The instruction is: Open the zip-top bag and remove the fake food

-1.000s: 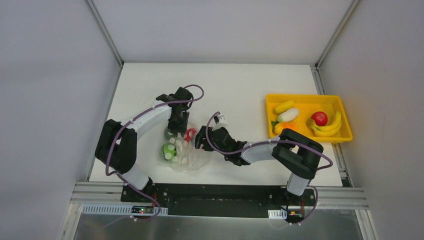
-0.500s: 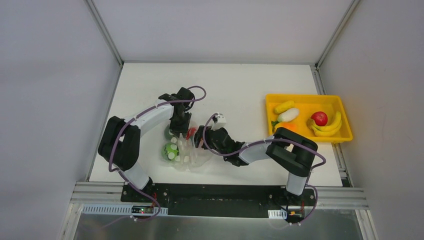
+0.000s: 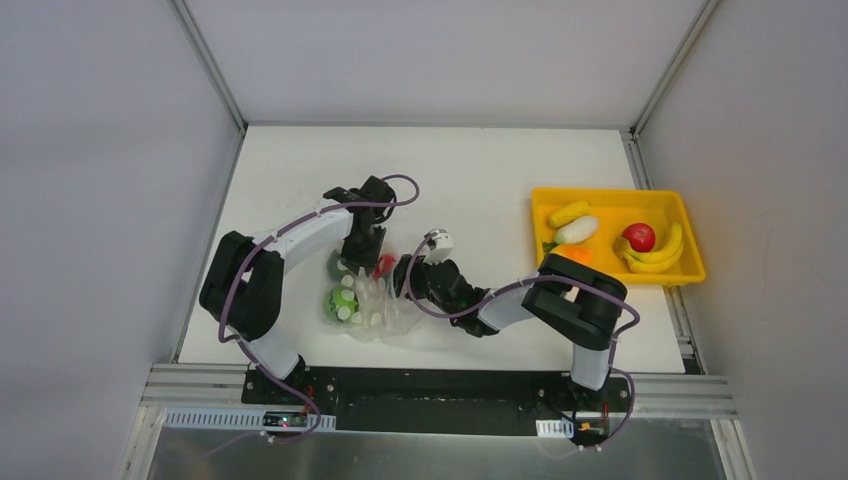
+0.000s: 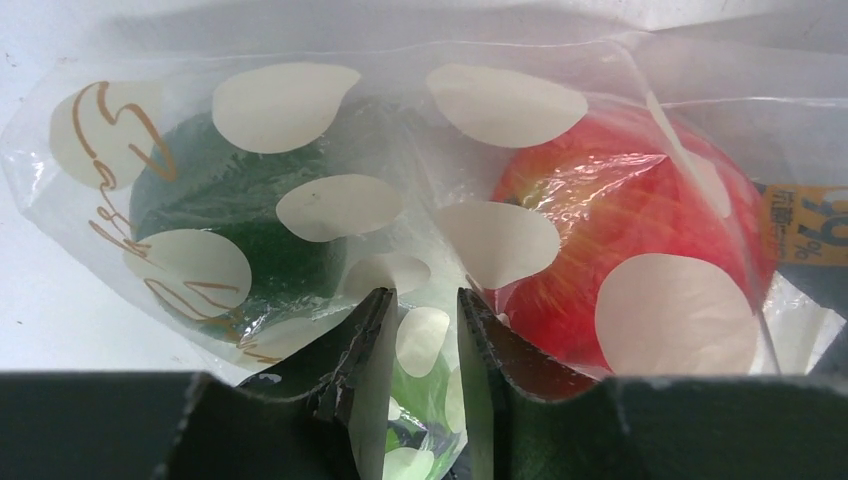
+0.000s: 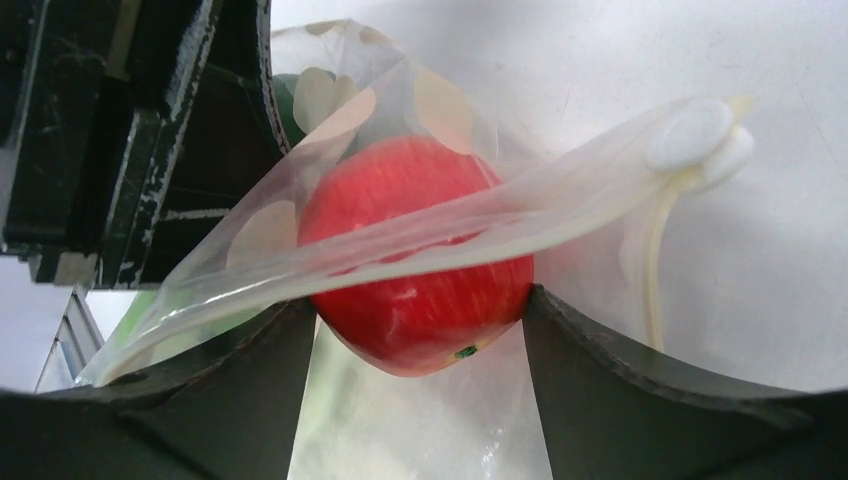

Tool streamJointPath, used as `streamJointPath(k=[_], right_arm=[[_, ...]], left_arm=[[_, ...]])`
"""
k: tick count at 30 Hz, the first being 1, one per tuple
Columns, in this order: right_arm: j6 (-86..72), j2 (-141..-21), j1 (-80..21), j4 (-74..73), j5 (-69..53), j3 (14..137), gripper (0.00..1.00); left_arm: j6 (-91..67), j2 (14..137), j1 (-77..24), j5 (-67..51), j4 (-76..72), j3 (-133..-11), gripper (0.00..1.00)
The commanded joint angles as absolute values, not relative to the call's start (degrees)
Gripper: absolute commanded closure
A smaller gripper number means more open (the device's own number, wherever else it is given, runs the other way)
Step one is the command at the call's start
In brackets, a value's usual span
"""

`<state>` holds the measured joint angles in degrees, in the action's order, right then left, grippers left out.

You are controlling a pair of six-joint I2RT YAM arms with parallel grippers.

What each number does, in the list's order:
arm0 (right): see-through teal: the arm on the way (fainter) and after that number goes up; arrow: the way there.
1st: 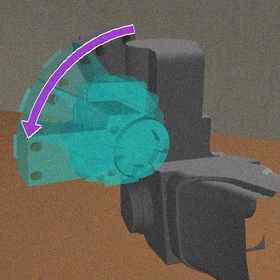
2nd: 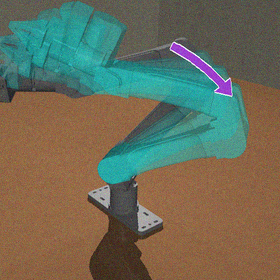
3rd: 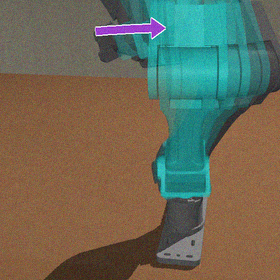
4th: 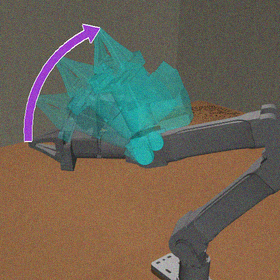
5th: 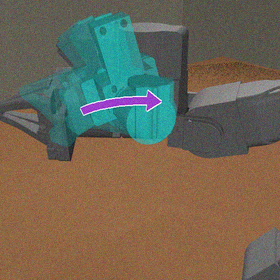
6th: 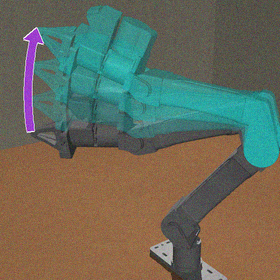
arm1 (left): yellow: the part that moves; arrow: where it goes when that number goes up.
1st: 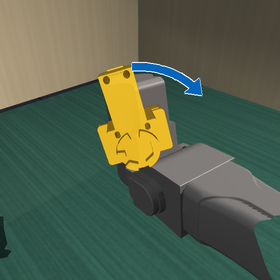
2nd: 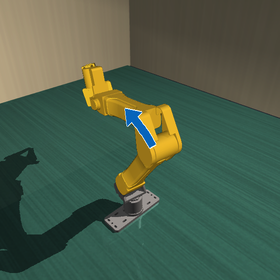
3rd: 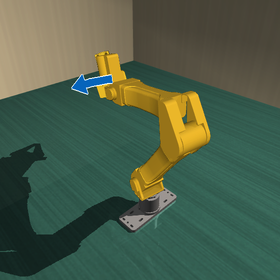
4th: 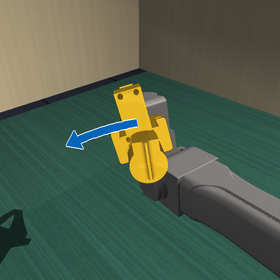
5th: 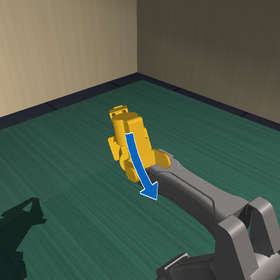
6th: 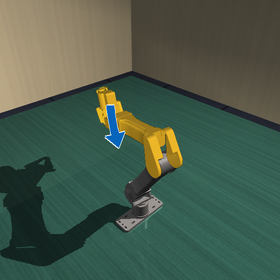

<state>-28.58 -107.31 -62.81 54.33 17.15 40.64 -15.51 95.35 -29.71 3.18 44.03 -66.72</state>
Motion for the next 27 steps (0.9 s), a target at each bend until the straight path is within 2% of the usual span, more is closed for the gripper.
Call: streamJointPath(k=[1, 5, 15, 19, 23, 27], right_arm=[[-30.6, -101.7, -62.9, 53.8, 15.3, 36.9, 0.53], [-31.5, -95.0, -62.9, 35.8, 12.2, 37.8, 0.58], [-34.3, -72.4, -62.8, -1.3, 12.4, 38.5, 0.59], [-35.3, -62.9, -62.1, -15.9, 16.0, 41.6, 0.59], [-36.2, -55.9, -58.6, -29.1, 22.1, 47.2, 0.59], [-35.1, -52.5, -50.0, -39.3, 27.7, 51.7, 0.59]], left_arm=[[-15.3, 96.0, -30.7, 4.7, 46.5, -68.8, 0.7], [-15.6, 96.2, -30.7, 7.0, 47.2, -69.0, 0.71], [-15.6, 94.7, -30.7, 8.6, 47.5, -69.2, 0.71], [-15.6, 92.6, -30.7, 8.7, 47.5, -69.3, 0.7], [-15.5, 89.2, -30.7, 9.1, 47.2, -68.9, 0.66], [-15.3, 84.0, -30.8, 10.5, 46.8, -68.0, 0.59]])
